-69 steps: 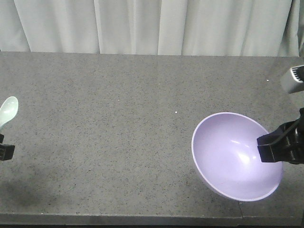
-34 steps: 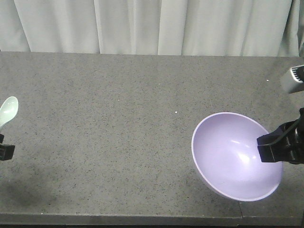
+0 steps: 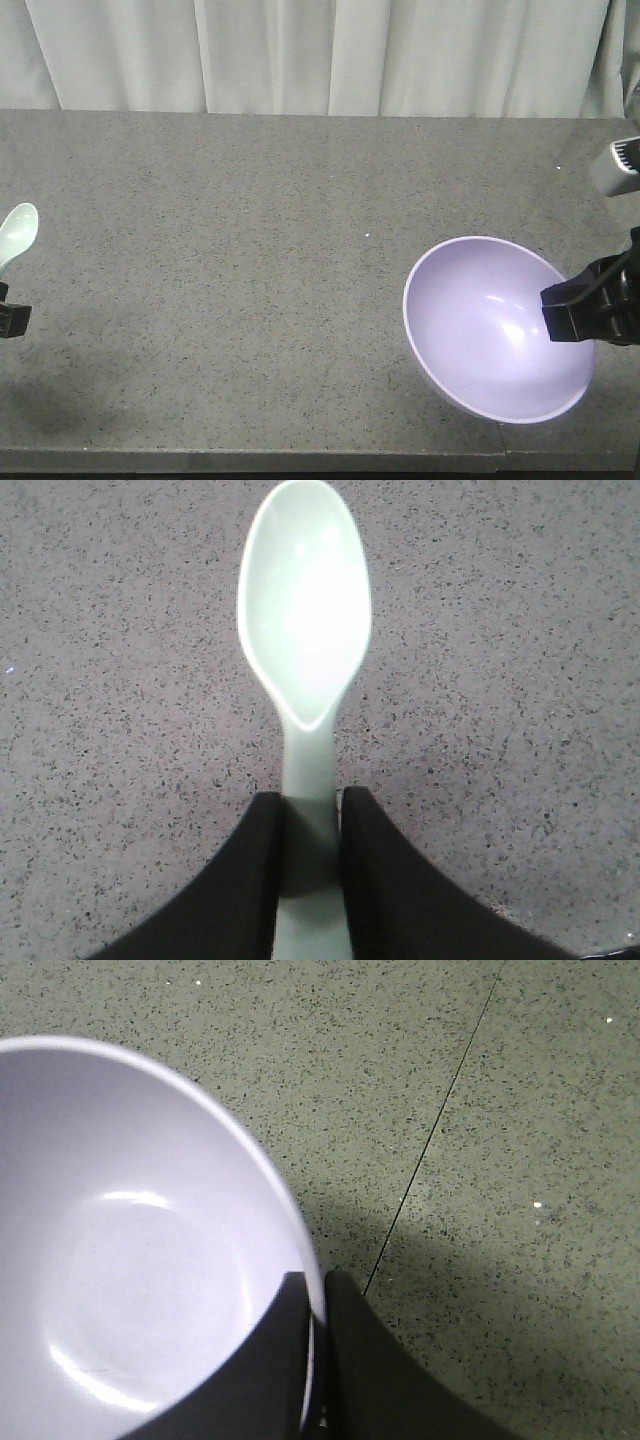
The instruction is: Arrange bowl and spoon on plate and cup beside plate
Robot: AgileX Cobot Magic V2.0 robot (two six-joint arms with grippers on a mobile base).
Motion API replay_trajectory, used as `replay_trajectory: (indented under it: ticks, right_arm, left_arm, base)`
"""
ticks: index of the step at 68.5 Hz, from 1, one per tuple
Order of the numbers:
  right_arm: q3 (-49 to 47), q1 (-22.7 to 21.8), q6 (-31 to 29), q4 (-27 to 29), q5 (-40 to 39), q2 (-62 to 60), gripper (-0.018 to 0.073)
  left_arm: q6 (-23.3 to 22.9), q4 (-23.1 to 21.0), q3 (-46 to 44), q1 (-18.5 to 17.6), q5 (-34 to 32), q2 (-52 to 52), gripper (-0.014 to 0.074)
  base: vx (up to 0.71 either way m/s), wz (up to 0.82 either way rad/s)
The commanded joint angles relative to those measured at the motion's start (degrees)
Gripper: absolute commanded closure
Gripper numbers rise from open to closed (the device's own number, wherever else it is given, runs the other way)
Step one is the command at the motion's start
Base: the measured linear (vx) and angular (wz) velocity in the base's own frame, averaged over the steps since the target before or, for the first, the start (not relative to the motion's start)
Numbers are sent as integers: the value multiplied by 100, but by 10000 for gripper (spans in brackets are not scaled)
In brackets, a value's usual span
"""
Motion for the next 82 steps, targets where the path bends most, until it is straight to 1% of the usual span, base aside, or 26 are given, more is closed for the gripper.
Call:
replay_trajectory:
  ticks: [1,34,82]
  right_arm:
    - [-144,11,13,88,-302,-90,563]
    - [-144,11,13,88,-302,-90,563]
    - [-144,11,13,88,-302,-90,563]
  left_arm:
    - [-14,-6,-138,-15,-292,-92,506]
    - [-14,-6,-138,-15,-292,-92,506]
    - [-14,-6,-138,-15,-292,-92,503]
  base:
    - [-1,-4]
    - [-4,-16]
    - [-9,-35]
